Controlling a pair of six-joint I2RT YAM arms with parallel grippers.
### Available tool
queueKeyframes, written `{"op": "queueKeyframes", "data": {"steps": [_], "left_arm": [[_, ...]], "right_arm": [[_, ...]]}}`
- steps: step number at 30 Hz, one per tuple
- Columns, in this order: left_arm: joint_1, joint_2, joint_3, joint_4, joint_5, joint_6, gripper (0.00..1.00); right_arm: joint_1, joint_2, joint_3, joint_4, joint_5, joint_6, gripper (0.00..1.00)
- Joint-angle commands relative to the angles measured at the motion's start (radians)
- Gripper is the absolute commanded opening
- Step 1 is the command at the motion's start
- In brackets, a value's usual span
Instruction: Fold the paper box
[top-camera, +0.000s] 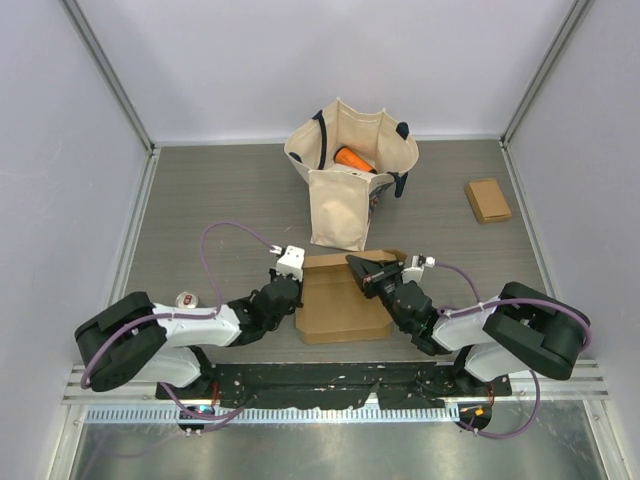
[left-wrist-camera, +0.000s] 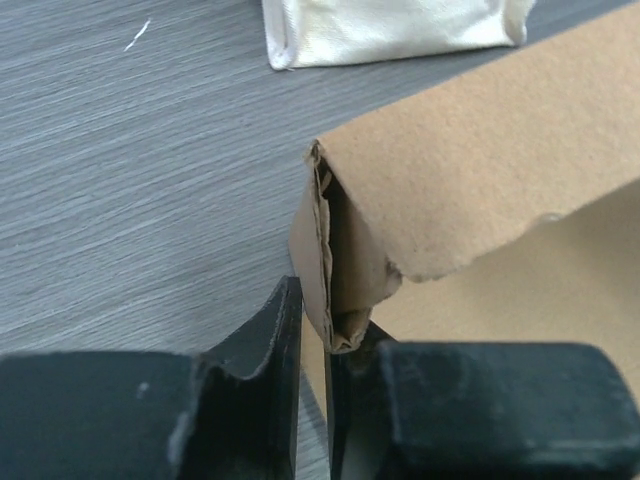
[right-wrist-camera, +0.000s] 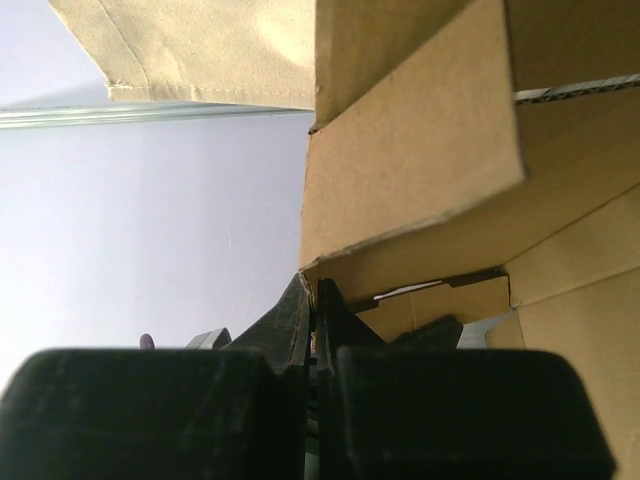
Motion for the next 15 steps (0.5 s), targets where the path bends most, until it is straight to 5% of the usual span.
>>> {"op": "queueKeyframes", "data": {"steps": [1, 5, 9, 15], "left_arm": [[-0.001, 0.035, 0.067, 0.103, -0.107, -0.080, 0.21], [-0.001, 0.080, 0.093, 0.102, -0.140, -0.081, 0.22], [0.001, 0.118, 0.148, 0.015, -0.253, -0.125, 0.02], [0.001, 0.253, 0.358, -0.411, -0.489, -0.419, 0.00]], "right_arm": [[0.009, -0.005, 0.048, -0.095, -0.025, 0.031, 0.01], [0.007, -0.015, 0.062, -0.174, -0.025, 0.060, 0.01], [0.009, -0.019, 0.076, -0.218, -0.022, 0.078, 0.01], [0.009, 0.007, 0.113, -0.271, -0.033, 0.149, 0.01]]}}
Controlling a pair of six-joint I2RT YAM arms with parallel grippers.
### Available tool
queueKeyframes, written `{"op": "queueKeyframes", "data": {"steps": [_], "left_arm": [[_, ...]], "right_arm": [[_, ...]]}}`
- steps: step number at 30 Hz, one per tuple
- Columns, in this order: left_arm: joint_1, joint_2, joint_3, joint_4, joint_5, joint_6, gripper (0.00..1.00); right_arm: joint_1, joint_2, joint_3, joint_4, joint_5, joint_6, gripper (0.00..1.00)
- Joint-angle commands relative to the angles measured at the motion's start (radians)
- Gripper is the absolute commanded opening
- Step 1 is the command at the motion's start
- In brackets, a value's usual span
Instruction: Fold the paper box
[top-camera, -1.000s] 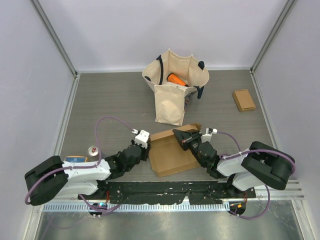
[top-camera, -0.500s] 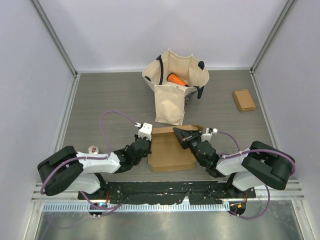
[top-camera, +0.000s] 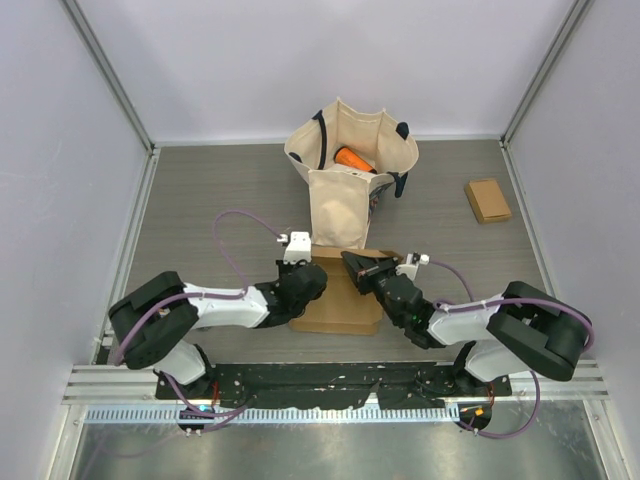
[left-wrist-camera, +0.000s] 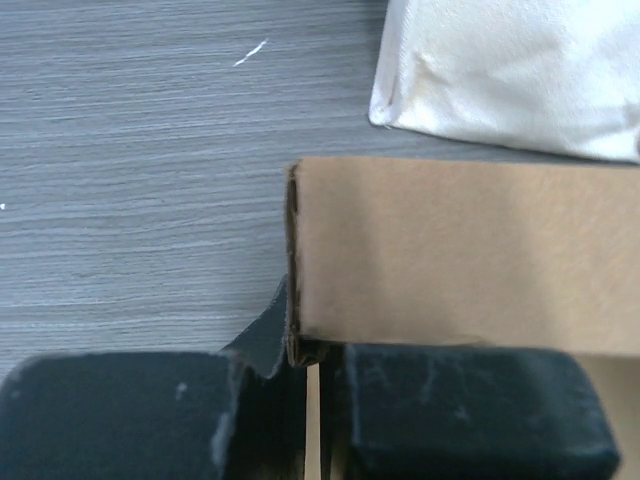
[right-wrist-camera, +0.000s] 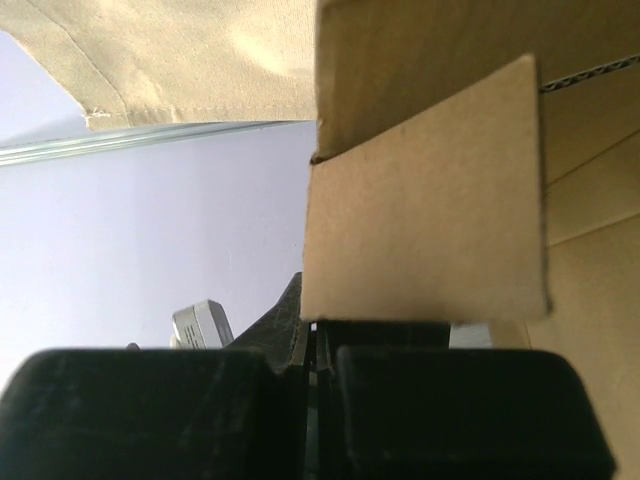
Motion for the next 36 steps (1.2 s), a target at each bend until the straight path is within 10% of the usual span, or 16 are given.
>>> {"op": "queueKeyframes", "data": {"steps": [1, 14, 21, 31, 36], "left_arm": [[0.001, 0.077, 0.175, -0.289, -0.220, -0.264, 0.00], [0.021, 0.100, 0.207, -0.296, -0.093, -0.175, 0.00], [0.022, -0.151, 0.043, -0.145, 0.130, -0.063, 0.45], [0.036, -0.467, -0.127, -0.127, 0.294, -0.001, 0.49], [0.045, -0.483, -0.139, -0.054, 0.218, 0.091, 0.70]], "right_arm": [[0.010, 0.029, 0.040, -0.092, -0.049, 0.060, 0.01], [-0.005, -0.008, 0.060, -0.161, -0.055, 0.086, 0.01], [-0.033, -0.029, 0.054, -0.172, -0.064, 0.060, 0.01], [-0.044, -0.035, 0.035, -0.146, -0.083, 0.028, 0.01], [-0.053, -0.061, 0.038, -0.189, -0.103, -0.018, 0.01]]}}
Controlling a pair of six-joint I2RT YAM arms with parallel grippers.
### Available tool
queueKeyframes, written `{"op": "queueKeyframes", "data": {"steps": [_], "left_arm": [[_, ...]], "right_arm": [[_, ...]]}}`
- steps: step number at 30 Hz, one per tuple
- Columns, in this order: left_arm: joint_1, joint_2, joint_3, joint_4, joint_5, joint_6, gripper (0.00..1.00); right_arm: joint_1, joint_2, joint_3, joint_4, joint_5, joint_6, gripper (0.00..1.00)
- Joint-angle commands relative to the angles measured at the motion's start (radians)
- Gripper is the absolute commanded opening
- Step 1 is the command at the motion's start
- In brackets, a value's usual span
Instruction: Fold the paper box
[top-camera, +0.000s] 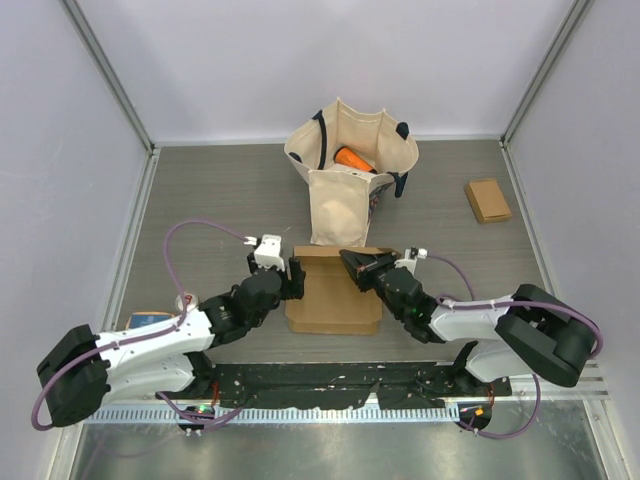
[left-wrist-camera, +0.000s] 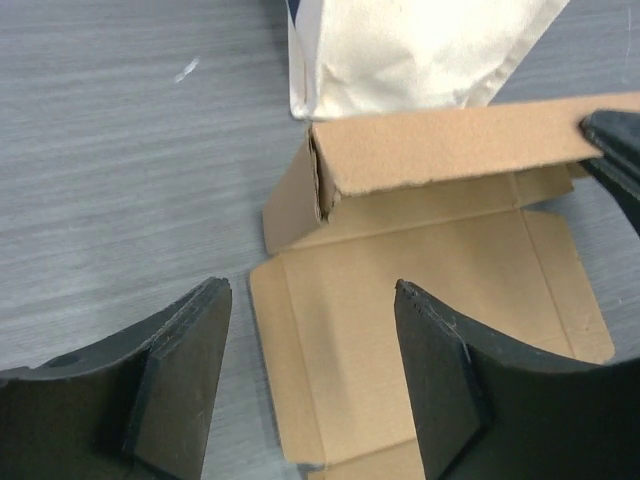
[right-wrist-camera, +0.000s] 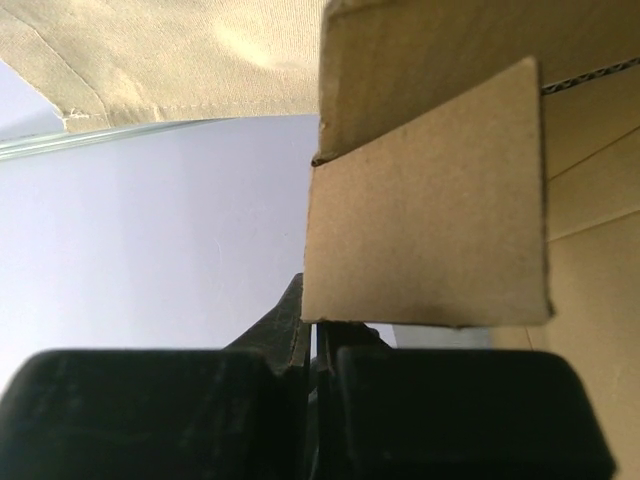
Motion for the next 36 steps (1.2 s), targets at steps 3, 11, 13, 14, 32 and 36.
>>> {"op": "queueKeyframes", "data": {"steps": [3, 11, 13, 14, 32, 36], "left_arm": [[0.048, 0.087, -0.012, 0.242, -0.034, 0.139, 0.65], [0.051, 0.270, 0.028, 0.384, -0.080, 0.220, 0.61], [0.051, 0.316, 0.037, 0.407, -0.106, 0.237, 0.60], [0.051, 0.328, 0.042, 0.410, -0.110, 0.245, 0.58], [0.211, 0.285, 0.007, 0.499, 0.277, 0.194, 0.63], [0.226, 0.172, -0.047, 0.461, 0.337, 0.176, 0.66]], "right_arm": [[-0.010, -0.032, -0.008, -0.057, -0.024, -0.064, 0.08], [-0.051, -0.217, 0.014, -0.266, -0.090, -0.280, 0.41], [-0.059, -0.300, 0.043, -0.478, -0.139, -0.377, 0.53], [-0.059, -0.401, 0.052, -0.547, -0.153, -0.497, 0.54], [-0.332, -0.459, 0.518, -1.422, -0.328, -1.196, 0.79], [-0.391, -0.377, 0.547, -1.393, -0.406, -1.222, 0.79]]}}
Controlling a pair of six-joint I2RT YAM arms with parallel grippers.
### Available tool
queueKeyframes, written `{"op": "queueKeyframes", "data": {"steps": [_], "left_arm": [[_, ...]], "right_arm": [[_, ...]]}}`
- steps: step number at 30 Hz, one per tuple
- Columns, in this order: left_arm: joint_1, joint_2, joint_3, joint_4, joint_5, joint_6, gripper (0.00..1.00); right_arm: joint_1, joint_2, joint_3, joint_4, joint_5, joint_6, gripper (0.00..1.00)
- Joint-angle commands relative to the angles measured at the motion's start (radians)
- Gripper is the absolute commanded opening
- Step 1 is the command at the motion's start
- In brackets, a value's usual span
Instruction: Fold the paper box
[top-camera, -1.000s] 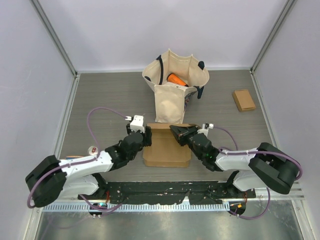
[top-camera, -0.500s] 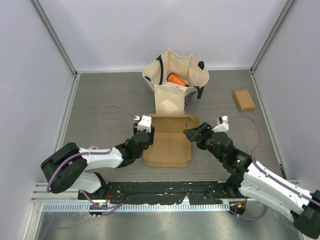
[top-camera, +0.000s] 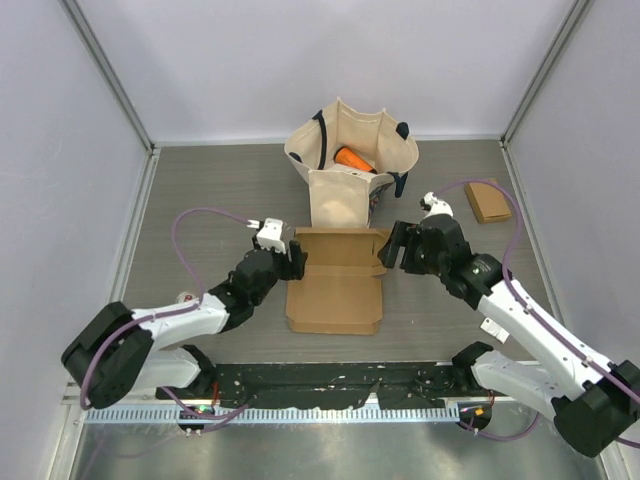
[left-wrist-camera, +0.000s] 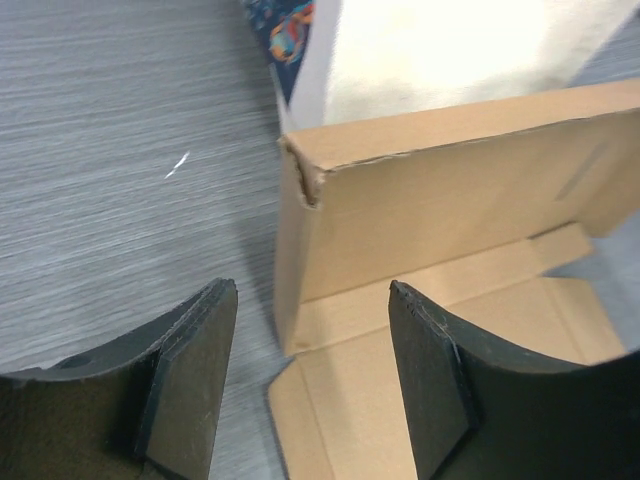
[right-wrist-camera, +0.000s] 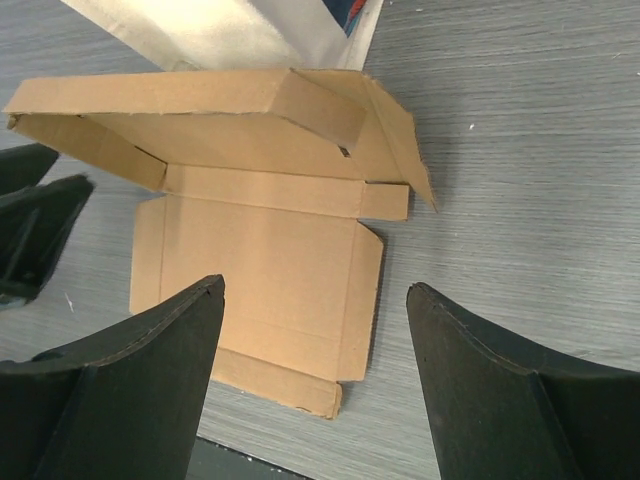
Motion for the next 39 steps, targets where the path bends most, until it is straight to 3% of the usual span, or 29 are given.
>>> {"op": "queueKeyframes", "data": {"steps": [1, 6, 10, 14, 18, 20, 27, 39], "left_arm": [[0.017, -0.133, -0.049, 0.026, 0.121, -0.030, 0.66], [0.051, -0.178, -0.087, 0.016, 0.103, -0.022, 0.61], [0.059, -0.131, -0.054, -0.001, 0.051, -0.013, 0.48], [0.059, -0.044, -0.023, 0.054, 0.096, -0.004, 0.57], [0.059, 0.021, 0.003, 0.100, 0.104, 0.001, 0.57], [0.059, 0.041, 0.017, 0.120, 0.097, 0.001, 0.57], [0.059, 0.118, 0.043, 0.164, 0.028, 0.041, 0.44], [0.034, 0.178, 0.032, 0.247, -0.005, 0.076, 0.14]], "right_arm": [[-0.062, 0.058, 0.055, 0.004, -0.135, -0.091, 0.79], [-0.108, 0.095, 0.064, 0.058, -0.208, -0.071, 0.79], [-0.141, 0.129, 0.092, 0.033, -0.177, -0.088, 0.75], [-0.150, 0.152, 0.107, 0.035, -0.175, -0.112, 0.66], [-0.151, 0.167, 0.118, 0.070, -0.181, -0.138, 0.67], [-0.150, 0.188, 0.135, 0.078, -0.175, -0.152, 0.72], [-0.151, 0.260, 0.169, 0.159, -0.212, -0.146, 0.76], [-0.144, 0.356, 0.216, 0.202, -0.266, -0.155, 0.69]]}}
